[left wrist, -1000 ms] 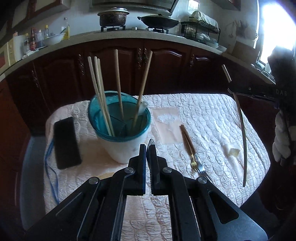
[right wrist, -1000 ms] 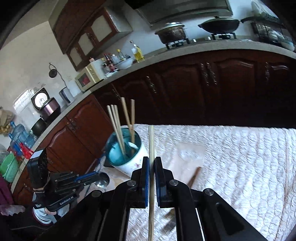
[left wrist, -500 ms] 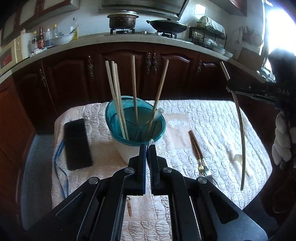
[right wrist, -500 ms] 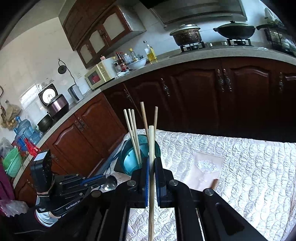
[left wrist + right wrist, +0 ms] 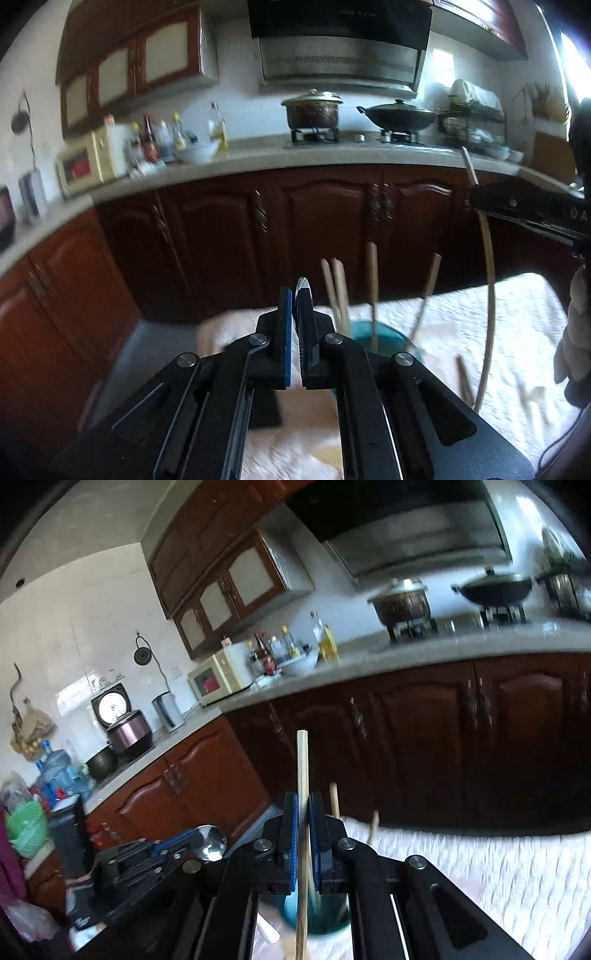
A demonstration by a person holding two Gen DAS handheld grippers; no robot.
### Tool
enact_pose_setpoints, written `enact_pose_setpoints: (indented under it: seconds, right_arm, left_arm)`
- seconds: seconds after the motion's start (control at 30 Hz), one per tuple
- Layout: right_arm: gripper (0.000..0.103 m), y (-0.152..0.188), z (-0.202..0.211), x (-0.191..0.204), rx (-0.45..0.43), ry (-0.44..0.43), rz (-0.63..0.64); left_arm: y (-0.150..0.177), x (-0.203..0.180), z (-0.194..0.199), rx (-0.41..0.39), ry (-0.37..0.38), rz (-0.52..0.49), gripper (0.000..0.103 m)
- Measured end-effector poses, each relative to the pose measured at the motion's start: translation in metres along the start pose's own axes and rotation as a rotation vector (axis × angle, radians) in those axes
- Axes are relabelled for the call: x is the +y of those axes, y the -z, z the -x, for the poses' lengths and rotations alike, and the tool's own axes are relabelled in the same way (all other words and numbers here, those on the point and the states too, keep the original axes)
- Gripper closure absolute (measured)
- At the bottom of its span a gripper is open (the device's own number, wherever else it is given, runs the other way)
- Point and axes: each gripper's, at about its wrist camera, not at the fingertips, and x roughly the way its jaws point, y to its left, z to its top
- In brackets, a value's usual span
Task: Organize utensils
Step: 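Carry the spoon and chopstick to the teal-rimmed cup and release both inside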
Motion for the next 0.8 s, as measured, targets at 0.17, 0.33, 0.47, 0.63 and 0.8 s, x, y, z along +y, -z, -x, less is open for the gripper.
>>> enact_pose_setpoints:
  seconds: [0.17,0.33,0.47,0.63,0.8]
  right_arm:
    - [0.098,-0.009,-0.041,0.007,-0.065,0.047,0.027]
    - [0.098,-0.003,-0.073,0.004,-0.132,0.105,0.037]
    - [0.098,0.014,-0.090,-0.002,-0.128,0.132,0.046]
    - [0.098,0.037,-0.087,-0.012,-0.048,0.101,0.020]
    - [0.098,0.058,-0.071,-0.024,0.038,0.090,-0.012]
  left_arm:
    - [0.003,-0.006,-0.029,-0.005,-0.053,-0.059,0.101]
    - [0.017,-0.013,-0.053,0.018,-0.070,-0.088,0.101]
    - [0.028,-0.018,-0.066,0.049,-0.069,-0.092,0.101]
    - [0.038,-0.025,-0.070,0.049,-0.085,-0.114,0.101]
    - [0.049,-0.035,-0.074,0.080,-0.074,-0.110,0.101]
